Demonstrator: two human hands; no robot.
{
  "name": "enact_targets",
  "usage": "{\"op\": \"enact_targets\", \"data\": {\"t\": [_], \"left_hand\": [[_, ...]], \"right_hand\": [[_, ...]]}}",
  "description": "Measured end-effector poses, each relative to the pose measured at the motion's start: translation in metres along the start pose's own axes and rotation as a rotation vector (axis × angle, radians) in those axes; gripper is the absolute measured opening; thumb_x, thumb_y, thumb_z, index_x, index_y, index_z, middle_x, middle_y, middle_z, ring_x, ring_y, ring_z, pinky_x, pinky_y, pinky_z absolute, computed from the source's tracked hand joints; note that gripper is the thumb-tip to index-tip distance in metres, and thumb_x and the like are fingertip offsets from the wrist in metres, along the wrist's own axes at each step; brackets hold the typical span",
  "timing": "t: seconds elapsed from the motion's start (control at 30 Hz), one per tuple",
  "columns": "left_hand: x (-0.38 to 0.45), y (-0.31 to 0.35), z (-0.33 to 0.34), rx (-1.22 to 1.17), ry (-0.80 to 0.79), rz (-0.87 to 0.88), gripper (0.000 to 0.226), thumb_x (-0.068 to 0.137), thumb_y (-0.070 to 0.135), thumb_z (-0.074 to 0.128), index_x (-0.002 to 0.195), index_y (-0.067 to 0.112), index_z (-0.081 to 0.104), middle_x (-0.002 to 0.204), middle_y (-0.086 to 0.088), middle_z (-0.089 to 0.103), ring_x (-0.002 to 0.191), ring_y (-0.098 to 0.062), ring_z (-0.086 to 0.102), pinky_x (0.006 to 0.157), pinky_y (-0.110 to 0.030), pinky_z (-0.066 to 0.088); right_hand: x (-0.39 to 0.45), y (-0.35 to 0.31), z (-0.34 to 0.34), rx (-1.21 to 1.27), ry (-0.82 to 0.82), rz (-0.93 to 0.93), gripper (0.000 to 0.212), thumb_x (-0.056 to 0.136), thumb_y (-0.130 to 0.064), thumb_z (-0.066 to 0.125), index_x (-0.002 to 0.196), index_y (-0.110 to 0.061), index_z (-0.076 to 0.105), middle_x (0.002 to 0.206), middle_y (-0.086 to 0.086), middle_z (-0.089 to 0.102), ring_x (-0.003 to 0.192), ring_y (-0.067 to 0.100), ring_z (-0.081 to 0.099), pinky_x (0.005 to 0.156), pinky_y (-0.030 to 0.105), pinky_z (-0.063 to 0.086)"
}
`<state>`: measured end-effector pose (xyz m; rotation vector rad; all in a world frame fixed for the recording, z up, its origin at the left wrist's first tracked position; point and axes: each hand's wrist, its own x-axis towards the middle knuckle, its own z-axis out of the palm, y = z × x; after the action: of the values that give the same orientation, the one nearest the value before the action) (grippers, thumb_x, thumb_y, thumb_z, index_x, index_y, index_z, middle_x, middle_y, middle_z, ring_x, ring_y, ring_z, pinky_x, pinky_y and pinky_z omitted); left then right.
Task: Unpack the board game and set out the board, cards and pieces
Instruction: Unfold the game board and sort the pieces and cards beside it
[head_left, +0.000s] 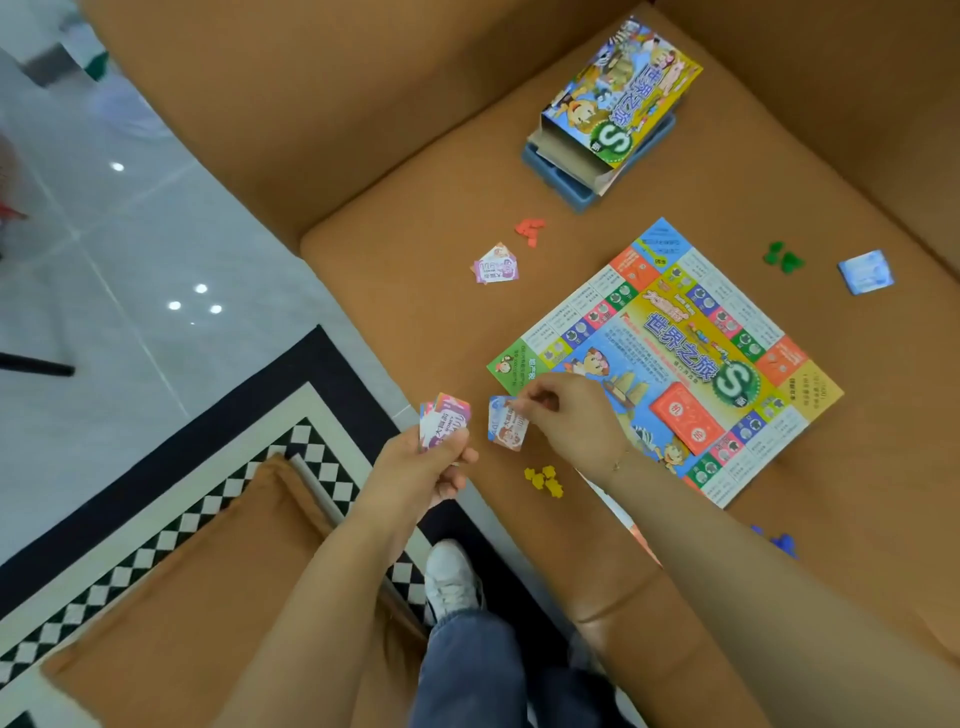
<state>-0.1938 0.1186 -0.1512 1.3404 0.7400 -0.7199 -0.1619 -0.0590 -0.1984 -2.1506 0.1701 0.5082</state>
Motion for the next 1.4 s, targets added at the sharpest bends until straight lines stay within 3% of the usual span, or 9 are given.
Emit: {"op": "enact_targets", "data": {"t": [0.17, 0.3, 0.43, 0.57, 0.67, 0.73, 0.87, 1.07, 1.4], "left_hand": [[0.009, 0.003, -0.014, -0.090, -0.028, -0.092, 0.013, 0.097, 0.022, 0.051, 0.091, 0.013, 0.059, 0.071, -0.003, 0.047, 0.045, -0.010, 0.042, 0.044, -0.016, 0.042], [0.010, 0.011, -0.021, -0.226, -0.032, -0.112, 0.032, 0.097, 0.038, 0.047, 0.106, 0.009, 0.058, 0.074, -0.004, 0.050, 0.047, -0.013, 0.044, 0.048, -0.019, 0.046], [0.008, 0.019, -0.021, -0.179, -0.037, -0.018, 0.031, 0.102, 0.030, 0.037, 0.108, 0.009, 0.059, 0.077, -0.003, 0.066, 0.048, -0.011, 0.048, 0.054, -0.020, 0.046], [0.004, 0.029, -0.014, -0.057, -0.049, 0.064, 0.026, 0.101, 0.029, 0.042, 0.112, 0.017, 0.062, 0.098, -0.004, 0.074, 0.048, -0.008, 0.044, 0.067, -0.023, 0.045], [0.001, 0.039, -0.003, -0.040, -0.046, 0.095, 0.025, 0.099, 0.029, 0.047, 0.109, 0.014, 0.064, 0.093, -0.004, 0.075, 0.045, -0.006, 0.043, 0.066, -0.023, 0.045], [-0.001, 0.044, 0.006, -0.034, -0.051, 0.106, 0.026, 0.097, 0.027, 0.052, 0.106, 0.006, 0.065, 0.076, -0.002, 0.071, 0.043, -0.006, 0.044, 0.062, -0.026, 0.041], [-0.008, 0.052, 0.019, -0.020, -0.075, 0.134, 0.024, 0.095, 0.022, 0.055, 0.107, 0.004, 0.063, 0.055, 0.007, 0.058, 0.042, -0.006, 0.046, 0.062, -0.029, 0.033], [-0.005, 0.068, 0.019, -0.100, -0.135, 0.116, 0.027, 0.098, 0.027, 0.049, 0.109, 0.007, 0.065, 0.085, -0.007, 0.067, 0.049, -0.011, 0.051, 0.060, -0.025, 0.044], [0.063, 0.106, 0.006, 0.050, -0.029, 0.161, 0.009, 0.090, 0.021, 0.063, 0.092, 0.012, 0.064, 0.059, 0.003, 0.059, 0.047, -0.005, 0.048, 0.045, -0.016, 0.037]], "right_hand": [[0.014, 0.003, 0.024, -0.496, -0.083, -0.206, 0.018, 0.094, -0.025, 0.054, 0.096, -0.012, 0.066, 0.098, 0.002, 0.063, 0.097, 0.020, 0.054, 0.069, 0.026, 0.034], [0.013, 0.003, 0.031, -0.570, -0.008, -0.306, 0.014, 0.089, -0.021, 0.060, 0.090, -0.008, 0.065, 0.092, 0.009, 0.063, 0.091, 0.029, 0.056, 0.068, 0.028, 0.030], [0.009, -0.007, 0.029, -0.436, 0.115, -0.179, 0.016, 0.085, -0.022, 0.064, 0.091, -0.015, 0.050, 0.092, -0.004, 0.052, 0.075, 0.018, 0.052, 0.055, 0.028, 0.030], [0.004, -0.032, 0.011, 0.131, 0.217, -0.014, 0.011, 0.087, -0.027, 0.064, 0.083, -0.019, 0.058, 0.080, -0.004, 0.055, 0.063, 0.005, 0.045, 0.057, 0.014, 0.035], [-0.005, -0.056, -0.006, 0.406, 0.130, 0.061, 0.009, 0.087, -0.031, 0.066, 0.084, -0.023, 0.069, 0.078, 0.000, 0.062, 0.061, 0.005, 0.045, 0.059, 0.015, 0.040], [-0.010, -0.067, -0.015, 0.504, 0.050, 0.076, 0.012, 0.085, -0.030, 0.069, 0.086, -0.019, 0.073, 0.080, 0.003, 0.067, 0.059, 0.003, 0.046, 0.058, 0.014, 0.041], [-0.011, -0.077, -0.025, 0.500, -0.017, 0.041, 0.012, 0.083, -0.018, 0.071, 0.089, -0.007, 0.073, 0.084, 0.009, 0.069, 0.055, -0.001, 0.051, 0.058, 0.011, 0.041], [0.002, -0.082, -0.034, 0.551, 0.028, 0.014, 0.012, 0.082, -0.013, 0.071, 0.086, -0.001, 0.073, 0.078, 0.016, 0.069, 0.064, 0.014, 0.062, 0.069, 0.027, 0.052], [0.066, -0.078, -0.022, 0.570, 0.143, 0.101, 0.011, 0.085, -0.014, 0.070, 0.081, -0.003, 0.071, 0.066, -0.003, 0.061, 0.058, 0.000, 0.051, 0.060, 0.011, 0.041]]}}
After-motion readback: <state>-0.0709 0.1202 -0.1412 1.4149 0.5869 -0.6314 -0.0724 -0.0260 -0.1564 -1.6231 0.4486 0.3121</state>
